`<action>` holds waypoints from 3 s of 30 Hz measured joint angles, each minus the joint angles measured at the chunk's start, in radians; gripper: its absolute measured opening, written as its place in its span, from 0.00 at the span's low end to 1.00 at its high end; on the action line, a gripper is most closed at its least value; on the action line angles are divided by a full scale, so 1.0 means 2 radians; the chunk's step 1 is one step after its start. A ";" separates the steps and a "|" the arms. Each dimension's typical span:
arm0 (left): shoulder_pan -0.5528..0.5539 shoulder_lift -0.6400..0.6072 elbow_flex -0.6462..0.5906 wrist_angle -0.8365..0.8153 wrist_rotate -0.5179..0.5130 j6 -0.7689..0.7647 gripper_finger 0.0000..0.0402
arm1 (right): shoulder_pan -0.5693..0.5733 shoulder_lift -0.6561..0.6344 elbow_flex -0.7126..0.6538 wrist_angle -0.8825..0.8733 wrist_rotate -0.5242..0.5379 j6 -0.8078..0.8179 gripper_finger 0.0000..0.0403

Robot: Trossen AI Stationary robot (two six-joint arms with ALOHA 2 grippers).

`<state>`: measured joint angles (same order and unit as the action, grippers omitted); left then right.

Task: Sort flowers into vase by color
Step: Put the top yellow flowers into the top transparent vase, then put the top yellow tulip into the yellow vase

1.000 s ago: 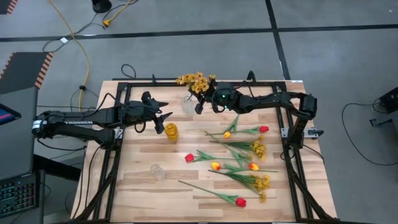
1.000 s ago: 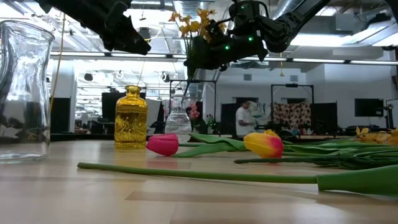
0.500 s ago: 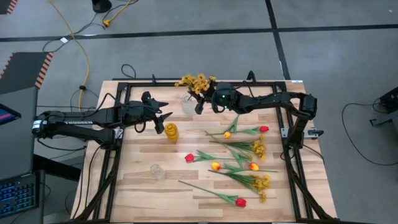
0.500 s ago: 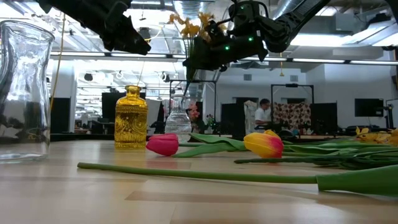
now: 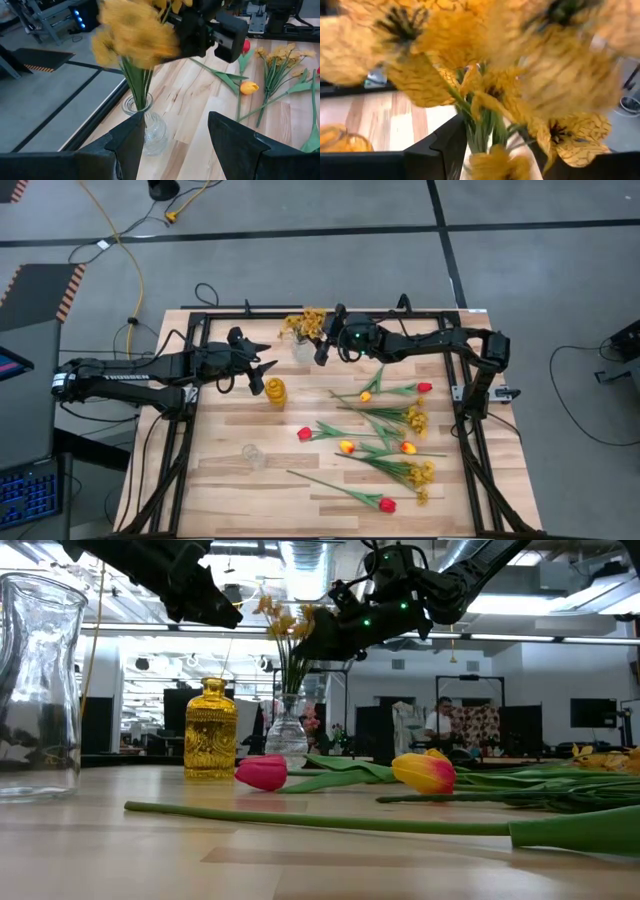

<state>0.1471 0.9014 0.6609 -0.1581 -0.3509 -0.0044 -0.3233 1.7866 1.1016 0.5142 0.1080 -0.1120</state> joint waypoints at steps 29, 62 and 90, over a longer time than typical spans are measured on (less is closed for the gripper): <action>0.000 0.000 0.000 0.000 0.000 0.000 0.52 | 0.002 -0.228 0.000 -0.478 0.039 -0.010 0.56; 0.000 0.000 0.000 -0.005 0.008 -0.009 0.52 | -0.009 0.001 0.000 -0.695 0.024 -0.225 0.56; 0.000 0.000 0.000 0.016 0.008 0.004 0.52 | -0.002 0.016 0.000 -0.732 0.028 -0.182 0.05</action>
<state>0.1473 0.9011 0.6605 -0.1264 -0.3359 0.0040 -0.3278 1.8179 1.1012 -0.9493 0.1635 -0.4751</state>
